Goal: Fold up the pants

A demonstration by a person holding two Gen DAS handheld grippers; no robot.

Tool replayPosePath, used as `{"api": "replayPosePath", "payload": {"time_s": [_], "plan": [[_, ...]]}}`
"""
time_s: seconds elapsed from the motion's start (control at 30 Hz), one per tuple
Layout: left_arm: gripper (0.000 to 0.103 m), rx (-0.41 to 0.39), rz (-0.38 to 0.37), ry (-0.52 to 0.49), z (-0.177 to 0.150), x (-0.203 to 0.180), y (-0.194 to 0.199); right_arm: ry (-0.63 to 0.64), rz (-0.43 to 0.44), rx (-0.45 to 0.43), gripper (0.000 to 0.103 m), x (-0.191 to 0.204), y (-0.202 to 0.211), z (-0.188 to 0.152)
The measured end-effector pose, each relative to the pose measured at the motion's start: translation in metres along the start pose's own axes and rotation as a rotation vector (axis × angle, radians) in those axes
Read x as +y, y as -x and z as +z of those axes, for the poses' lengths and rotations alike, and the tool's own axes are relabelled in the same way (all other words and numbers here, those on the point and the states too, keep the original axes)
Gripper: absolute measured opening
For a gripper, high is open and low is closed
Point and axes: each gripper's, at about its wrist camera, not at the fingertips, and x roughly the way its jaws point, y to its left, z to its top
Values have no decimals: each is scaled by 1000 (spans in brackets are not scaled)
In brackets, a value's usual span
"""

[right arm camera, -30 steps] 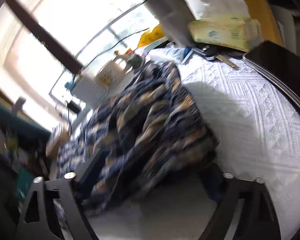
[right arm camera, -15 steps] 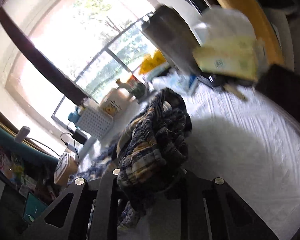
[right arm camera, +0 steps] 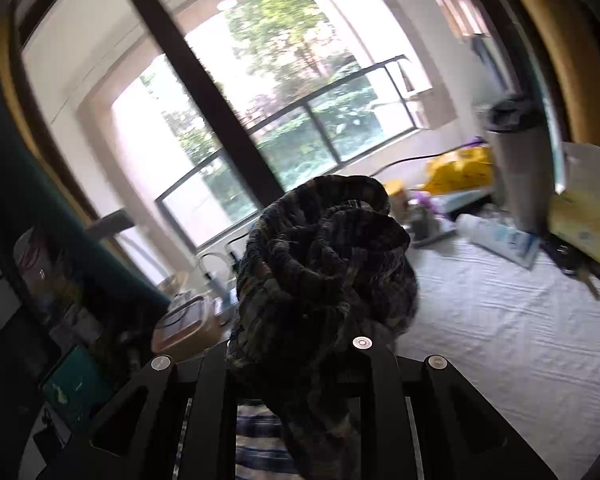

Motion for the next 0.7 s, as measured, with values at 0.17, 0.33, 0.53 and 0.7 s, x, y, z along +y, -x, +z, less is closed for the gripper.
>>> {"api": "replayPosePath", "payload": {"time_s": [0.17, 0.33, 0.53, 0.7], "plan": [[57, -4, 3, -1, -1, 5, 5, 99, 64, 79, 19, 54, -38, -19], [58, -13, 27, 7, 0, 14, 11, 133, 143, 224, 19, 96, -83, -57], [58, -21, 67, 16, 3, 24, 16, 273, 181, 445, 19, 149, -131, -127], [58, -26, 80, 15, 5, 22, 16, 389, 133, 564, 24, 166, -152, -171]]}}
